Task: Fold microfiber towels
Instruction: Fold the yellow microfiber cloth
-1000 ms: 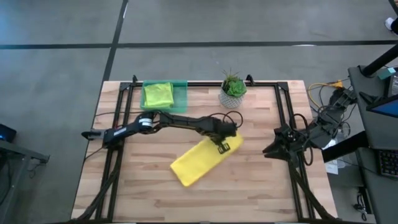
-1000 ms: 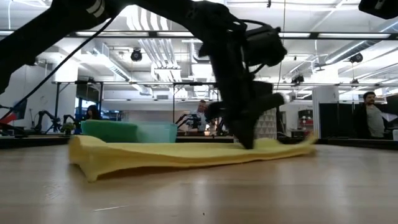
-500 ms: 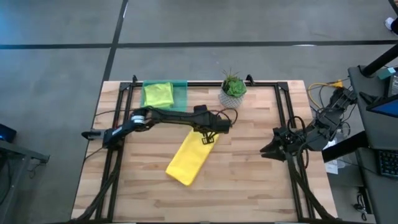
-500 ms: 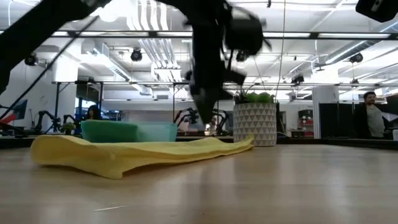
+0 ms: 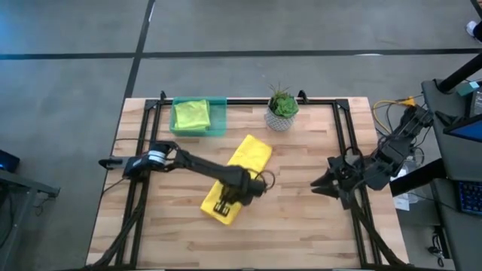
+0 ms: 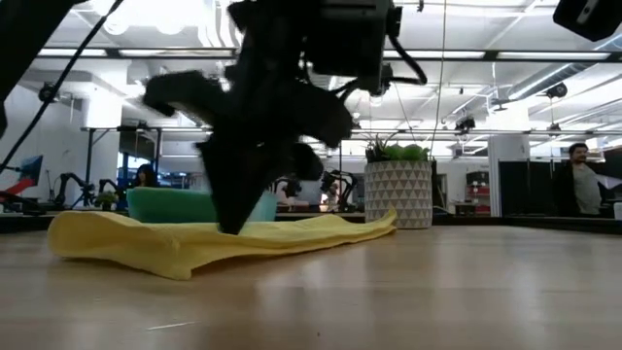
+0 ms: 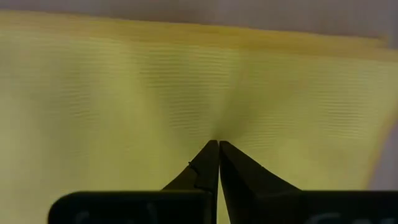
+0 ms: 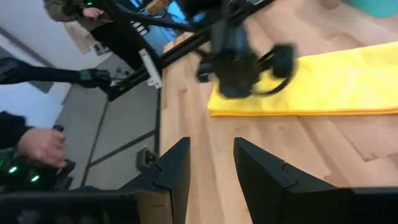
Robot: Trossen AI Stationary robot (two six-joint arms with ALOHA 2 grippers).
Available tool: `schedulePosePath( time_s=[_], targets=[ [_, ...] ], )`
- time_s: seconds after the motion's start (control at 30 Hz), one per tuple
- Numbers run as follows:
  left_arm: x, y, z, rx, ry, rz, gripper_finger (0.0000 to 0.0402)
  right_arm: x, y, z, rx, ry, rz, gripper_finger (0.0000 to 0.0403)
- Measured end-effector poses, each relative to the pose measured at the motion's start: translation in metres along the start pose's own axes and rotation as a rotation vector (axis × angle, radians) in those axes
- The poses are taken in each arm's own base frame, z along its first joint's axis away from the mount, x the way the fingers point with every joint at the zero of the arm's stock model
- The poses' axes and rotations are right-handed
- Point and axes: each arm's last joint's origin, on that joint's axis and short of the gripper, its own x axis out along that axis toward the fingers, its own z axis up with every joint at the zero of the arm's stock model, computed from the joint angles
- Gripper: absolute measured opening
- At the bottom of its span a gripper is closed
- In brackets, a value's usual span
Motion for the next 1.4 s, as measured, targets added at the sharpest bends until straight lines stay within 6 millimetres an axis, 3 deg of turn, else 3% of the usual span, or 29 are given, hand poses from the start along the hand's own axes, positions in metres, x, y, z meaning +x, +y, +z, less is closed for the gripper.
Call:
schedulePosePath(
  time_s=[0.17, 0.27, 0.43, 0.6, 1.07, 1.23, 1.4],
  targets=[
    [0.023, -0.023, 0.008, -0.005, -0.087, -0.094, 0.0, 0.006, 0.001, -0.002, -0.01, -0.012, -0.041, 0.0118],
    [0.027, -0.029, 0.018, -0.045, -0.206, -0.133, 0.0, 0.009, 0.002, -0.004, 0.014, -0.001, -0.048, 0.0118],
    [0.03, -0.037, 0.023, -0.046, -0.253, -0.135, 0.0, 0.012, 0.003, -0.006, 0.031, 0.007, -0.057, 0.0118],
    [0.029, -0.035, 0.035, -0.045, -0.37, -0.124, 0.0, 0.015, 0.003, -0.008, 0.021, 0.015, -0.068, 0.0118],
    [0.037, -0.032, 0.038, 0.222, -0.496, -0.153, 0.0, 0.016, 0.005, -0.008, 0.063, 0.007, -0.057, 0.0118],
    [0.026, -0.035, 0.029, 0.206, -0.437, -0.152, 0.0, 0.016, 0.005, -0.008, 0.064, 0.006, -0.055, 0.0118],
    [-0.012, -0.042, 0.013, 0.224, -0.439, -0.052, 0.0, 0.017, 0.006, -0.008, 0.061, 0.006, -0.06, 0.0118]
  ],
)
